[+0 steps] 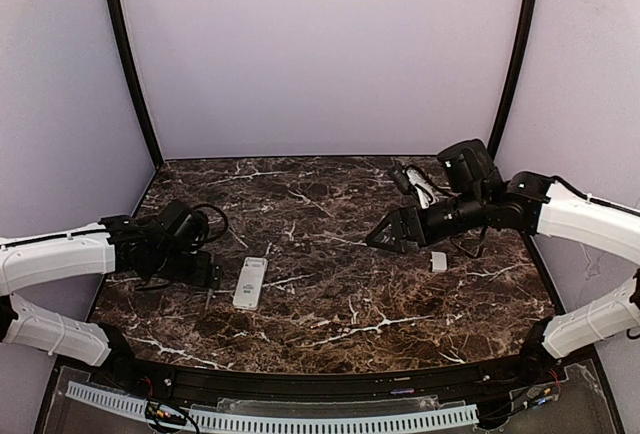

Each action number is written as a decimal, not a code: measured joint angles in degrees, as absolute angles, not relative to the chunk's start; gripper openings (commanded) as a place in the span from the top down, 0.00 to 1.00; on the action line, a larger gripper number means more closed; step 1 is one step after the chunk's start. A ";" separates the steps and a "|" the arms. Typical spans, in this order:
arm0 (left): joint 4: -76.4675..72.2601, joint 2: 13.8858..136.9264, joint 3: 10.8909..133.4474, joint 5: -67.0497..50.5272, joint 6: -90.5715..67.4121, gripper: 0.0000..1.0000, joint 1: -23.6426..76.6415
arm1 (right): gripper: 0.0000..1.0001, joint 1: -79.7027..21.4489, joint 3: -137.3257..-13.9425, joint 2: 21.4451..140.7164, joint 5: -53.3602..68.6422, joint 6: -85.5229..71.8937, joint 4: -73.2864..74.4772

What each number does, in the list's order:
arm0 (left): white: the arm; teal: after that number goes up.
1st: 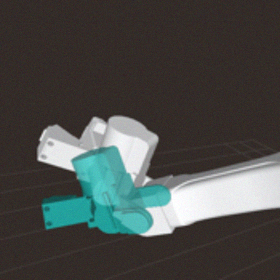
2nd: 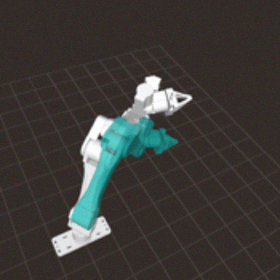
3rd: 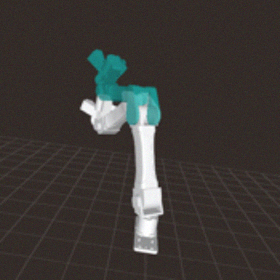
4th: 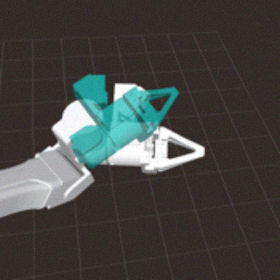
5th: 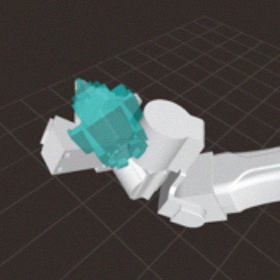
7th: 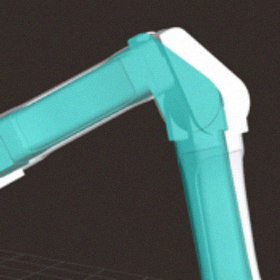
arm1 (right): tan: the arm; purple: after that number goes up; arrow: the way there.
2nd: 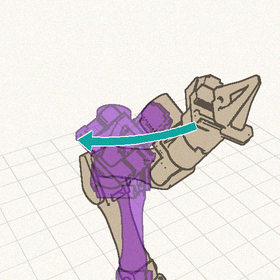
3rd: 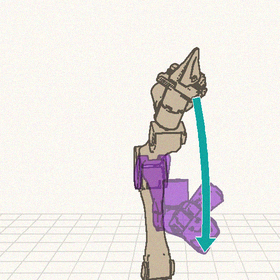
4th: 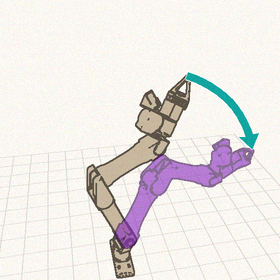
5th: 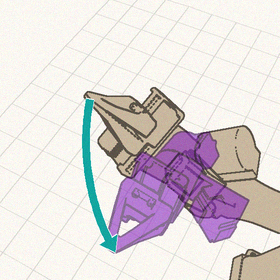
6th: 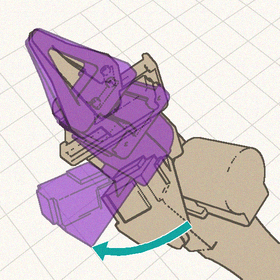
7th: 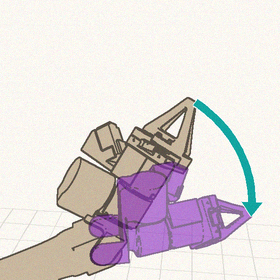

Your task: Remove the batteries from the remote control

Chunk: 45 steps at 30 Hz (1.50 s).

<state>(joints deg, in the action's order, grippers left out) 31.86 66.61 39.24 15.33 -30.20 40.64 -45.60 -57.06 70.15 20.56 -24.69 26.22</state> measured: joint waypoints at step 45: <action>-53.01 80.84 15.66 21.54 9.30 0.16 8.88 | 0.01 -2.87 -25.50 72.97 -9.91 0.67 -24.25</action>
